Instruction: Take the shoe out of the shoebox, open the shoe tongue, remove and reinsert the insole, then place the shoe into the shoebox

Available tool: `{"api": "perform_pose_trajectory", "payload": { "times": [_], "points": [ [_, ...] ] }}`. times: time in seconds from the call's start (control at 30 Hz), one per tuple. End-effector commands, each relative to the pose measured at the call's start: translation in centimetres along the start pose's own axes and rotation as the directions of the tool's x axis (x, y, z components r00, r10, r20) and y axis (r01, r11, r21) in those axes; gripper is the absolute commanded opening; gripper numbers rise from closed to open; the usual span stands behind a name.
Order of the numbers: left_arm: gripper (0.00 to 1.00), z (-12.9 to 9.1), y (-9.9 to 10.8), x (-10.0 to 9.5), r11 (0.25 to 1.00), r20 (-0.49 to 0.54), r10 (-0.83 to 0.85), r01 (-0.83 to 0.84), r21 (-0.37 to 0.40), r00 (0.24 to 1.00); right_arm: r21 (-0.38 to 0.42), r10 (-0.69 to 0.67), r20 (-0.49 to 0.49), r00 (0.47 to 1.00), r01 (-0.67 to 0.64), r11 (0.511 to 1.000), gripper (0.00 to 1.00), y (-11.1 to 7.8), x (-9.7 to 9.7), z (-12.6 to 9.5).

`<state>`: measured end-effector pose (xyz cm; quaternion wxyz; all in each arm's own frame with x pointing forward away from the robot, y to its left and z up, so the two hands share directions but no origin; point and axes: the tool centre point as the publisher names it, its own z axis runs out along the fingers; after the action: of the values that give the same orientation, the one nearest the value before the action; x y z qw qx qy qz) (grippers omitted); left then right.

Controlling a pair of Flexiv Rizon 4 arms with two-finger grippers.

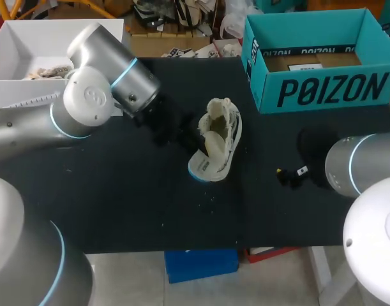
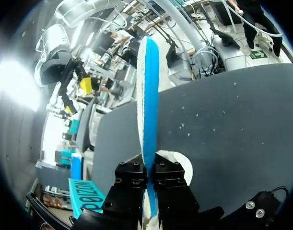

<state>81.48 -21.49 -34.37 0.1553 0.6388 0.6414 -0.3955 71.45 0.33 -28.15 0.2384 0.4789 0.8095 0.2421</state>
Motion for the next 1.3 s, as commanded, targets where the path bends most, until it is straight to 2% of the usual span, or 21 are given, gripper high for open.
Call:
{"api": "perform_pose_trajectory", "payload": {
  "times": [0.03,0.2,0.47,0.67,0.83,1.0,1.03,1.13,1.2,1.3],
  "points": [
    [0.0,0.7,1.3,0.0,1.0,0.001,0.011,-0.011,0.025,1.0,-0.002,0.001,0.002,1.0,-0.001,1.0,1.0,0.0,0.1,0.1],
    [0.0,0.8,2.3,-0.1,0.999,0.002,0.02,-0.02,0.038,1.0,-0.002,0.001,0.002,1.0,-0.001,1.0,1.0,0.0,0.1,0.1],
    [0.0,0.7,3.7,-0.3,0.999,0.004,0.034,-0.034,0.0,0.999,-0.002,0.001,0.002,1.0,-0.001,1.0,1.0,0.0,0.1,0.1],
    [0.0,1.4,4.9,-0.4,0.999,0.0,0.037,-0.037,-0.02,0.999,-0.002,0.001,0.002,1.0,-0.001,1.0,1.0,0.0,0.1,0.1],
    [0.0,1.9,6.0,-0.4,0.998,0.015,0.019,-0.018,-0.054,1.0,-0.002,0.001,0.002,1.0,-0.001,1.0,1.0,0.0,0.1,0.1],
    [0.0,2.0,6.9,-0.6,0.988,0.025,-0.043,0.046,-0.148,0.999,-0.002,0.001,0.002,1.0,-0.001,1.0,1.0,0.0,0.1,0.1],
    [0.05,2.0,7.0,-0.7,0.987,0.027,-0.055,0.059,-0.15,0.998,-0.002,0.001,0.002,1.0,-0.001,1.0,1.0,0.0,0.1,0.1],
    [0.42,1.9,6.6,-1.0,0.987,0.024,-0.062,0.065,-0.149,0.998,-0.002,0.001,0.002,1.0,-0.001,1.0,1.0,0.0,0.1,0.1],
    [0.71,1.5,6.0,-1.2,0.988,0.035,-0.07,0.074,-0.136,0.997,-0.002,0.001,0.002,1.0,-0.001,1.0,1.0,0.0,0.1,0.1],
    [0.77,0.6,4.9,-1.5,0.989,0.04,-0.074,0.078,-0.128,0.996,-0.002,0.001,0.002,1.0,-0.001,1.0,1.0,0.0,0.1,0.1]
  ]
}}
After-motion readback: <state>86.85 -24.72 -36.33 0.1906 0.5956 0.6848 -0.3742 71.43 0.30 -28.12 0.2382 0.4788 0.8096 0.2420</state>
